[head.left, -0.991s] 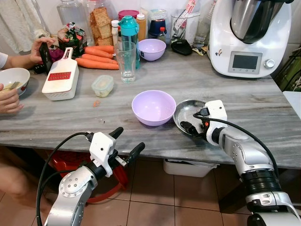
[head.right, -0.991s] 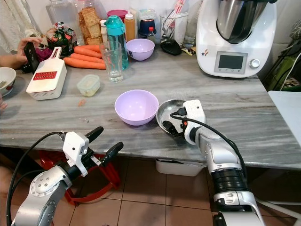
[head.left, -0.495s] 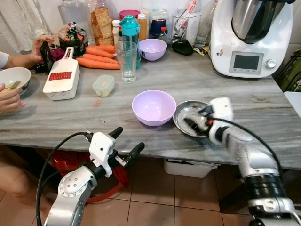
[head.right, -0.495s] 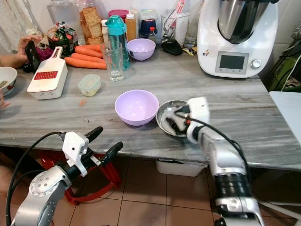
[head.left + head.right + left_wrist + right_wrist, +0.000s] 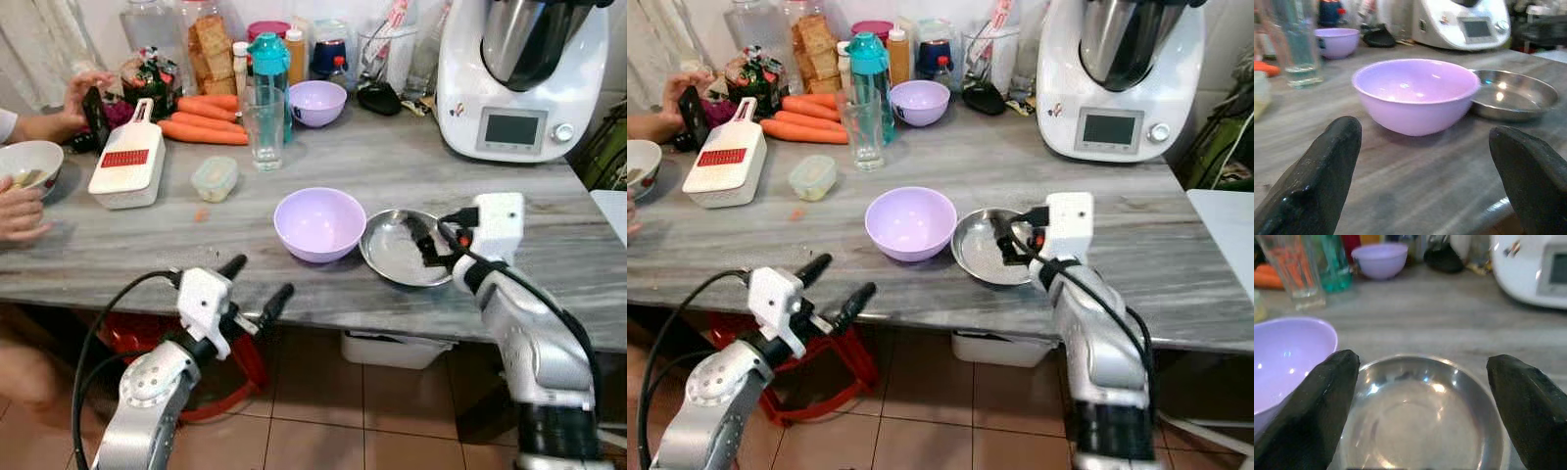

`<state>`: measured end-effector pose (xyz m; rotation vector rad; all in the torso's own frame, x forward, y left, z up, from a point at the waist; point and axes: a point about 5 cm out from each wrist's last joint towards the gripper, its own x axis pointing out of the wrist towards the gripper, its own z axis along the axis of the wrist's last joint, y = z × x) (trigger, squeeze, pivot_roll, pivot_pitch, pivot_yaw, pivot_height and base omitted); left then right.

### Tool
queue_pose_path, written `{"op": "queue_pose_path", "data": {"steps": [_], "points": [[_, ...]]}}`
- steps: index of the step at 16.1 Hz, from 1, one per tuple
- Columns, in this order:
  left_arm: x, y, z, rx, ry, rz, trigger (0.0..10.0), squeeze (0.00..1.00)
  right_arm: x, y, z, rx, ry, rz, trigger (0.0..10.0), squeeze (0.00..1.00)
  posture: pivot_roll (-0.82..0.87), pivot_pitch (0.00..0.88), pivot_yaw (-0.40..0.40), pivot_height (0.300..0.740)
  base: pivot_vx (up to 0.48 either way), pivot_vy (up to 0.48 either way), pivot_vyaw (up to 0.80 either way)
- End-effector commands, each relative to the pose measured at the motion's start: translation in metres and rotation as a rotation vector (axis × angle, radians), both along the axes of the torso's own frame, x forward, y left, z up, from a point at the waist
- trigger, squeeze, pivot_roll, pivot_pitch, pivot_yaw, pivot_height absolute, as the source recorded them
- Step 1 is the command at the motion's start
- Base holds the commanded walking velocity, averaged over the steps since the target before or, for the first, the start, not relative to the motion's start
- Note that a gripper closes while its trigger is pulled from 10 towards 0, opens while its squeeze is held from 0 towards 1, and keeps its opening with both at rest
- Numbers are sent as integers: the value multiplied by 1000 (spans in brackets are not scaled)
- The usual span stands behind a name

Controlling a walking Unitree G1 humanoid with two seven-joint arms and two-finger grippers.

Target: Setting the table

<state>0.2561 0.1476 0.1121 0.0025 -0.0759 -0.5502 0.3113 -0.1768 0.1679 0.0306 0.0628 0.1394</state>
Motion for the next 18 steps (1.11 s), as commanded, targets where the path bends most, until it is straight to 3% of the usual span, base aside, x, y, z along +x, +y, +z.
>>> {"op": "queue_pose_path", "data": {"steps": [1, 6, 9, 12, 15, 16, 18], "points": [[3, 6, 1, 7, -8, 50, 10000, 0, -5, 1, 5, -17, -54, -33, 10000, 0, -25, 46, 12, 740, 0, 0, 0], [10, 21, -5, 64, 7, 313, 10000, 0, -27, 15, -4, -48, -154, -128, 10000, 0, -15, 23, 2, 740, 0, 0, 0], [15, 18, -3, 64, 6, 348, 10000, 0, -34, 22, -14, -28, -135, -134, 10000, 0, -5, 8, -6, 740, 0, 0, 0], [18, 14, -5, 55, 21, 319, 10000, 0, -37, 27, -19, -32, -130, -120, 10000, 0, -21, 0, 6, 740, 0, 0, 0], [21, 3, -9, 45, 46, 261, 10000, 0, -38, 20, -18, -21, -148, -156, 10000, 0, -27, 0, 15, 740, 0, 0, 0], [21, -6, -13, 30, 88, 185, 10000, 0, -40, 20, -20, -23, -141, -147, 10000, 0, -31, 0, 24, 740, 0, 0, 0], [21, -10, -14, 26, 103, 136, 10000, 0, -42, 24, -20, 3, -141, -103, 10000, 0, -32, 0, 24, 740, 0, 0, 0]]}}
